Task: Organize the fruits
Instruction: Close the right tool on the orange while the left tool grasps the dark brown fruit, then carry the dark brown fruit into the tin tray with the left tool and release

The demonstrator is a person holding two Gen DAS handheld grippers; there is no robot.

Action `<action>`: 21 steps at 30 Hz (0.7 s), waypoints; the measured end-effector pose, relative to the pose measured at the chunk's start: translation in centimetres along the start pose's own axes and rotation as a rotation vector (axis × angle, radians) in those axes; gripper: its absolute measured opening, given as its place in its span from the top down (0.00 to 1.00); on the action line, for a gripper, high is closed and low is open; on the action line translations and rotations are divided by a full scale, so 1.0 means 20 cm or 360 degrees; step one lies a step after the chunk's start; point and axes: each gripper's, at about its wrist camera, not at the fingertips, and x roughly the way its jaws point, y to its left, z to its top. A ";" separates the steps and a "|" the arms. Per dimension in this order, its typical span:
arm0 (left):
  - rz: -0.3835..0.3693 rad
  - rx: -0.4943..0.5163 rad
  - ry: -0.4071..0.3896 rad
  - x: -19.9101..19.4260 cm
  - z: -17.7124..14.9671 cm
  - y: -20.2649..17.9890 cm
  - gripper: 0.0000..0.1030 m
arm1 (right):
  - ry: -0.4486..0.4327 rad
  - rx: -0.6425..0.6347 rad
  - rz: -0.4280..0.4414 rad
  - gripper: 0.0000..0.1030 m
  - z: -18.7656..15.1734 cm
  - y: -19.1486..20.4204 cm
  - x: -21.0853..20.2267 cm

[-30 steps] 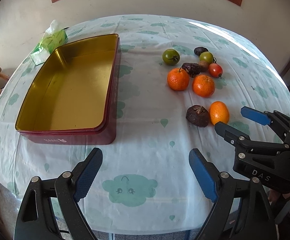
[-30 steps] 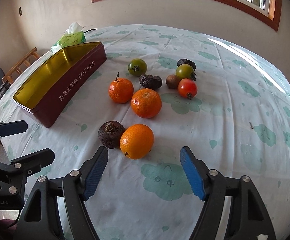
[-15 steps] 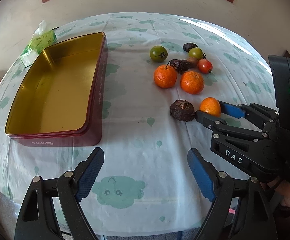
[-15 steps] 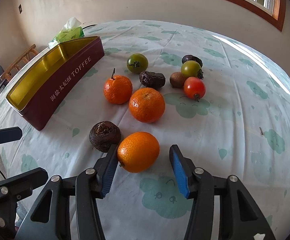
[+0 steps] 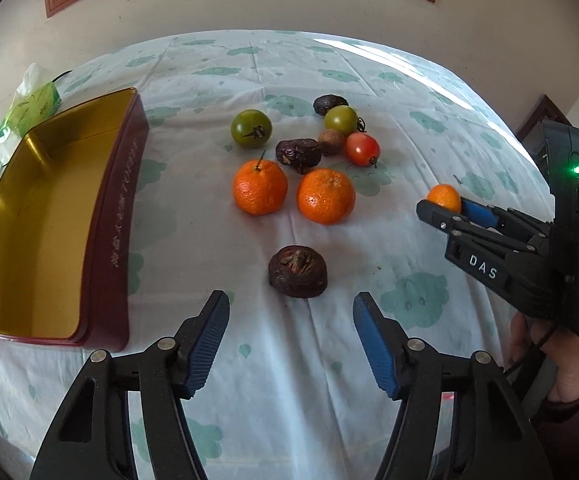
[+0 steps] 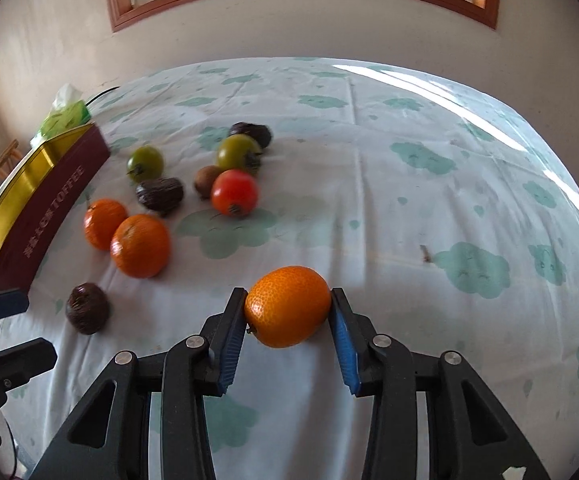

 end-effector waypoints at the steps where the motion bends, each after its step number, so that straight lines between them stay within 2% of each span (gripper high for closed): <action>1: -0.0016 0.0003 0.0005 0.02 0.01 -0.01 0.42 | -0.0003 0.0028 -0.0005 0.63 0.01 -0.03 0.01; 12: 0.0006 -0.0007 0.0067 0.17 0.07 -0.01 0.63 | -0.0068 0.0022 -0.0055 0.63 0.01 -0.05 0.03; 21: 0.0009 -0.0010 0.0049 0.17 0.07 -0.01 0.65 | -0.0060 0.0038 -0.0051 0.63 0.01 -0.06 0.03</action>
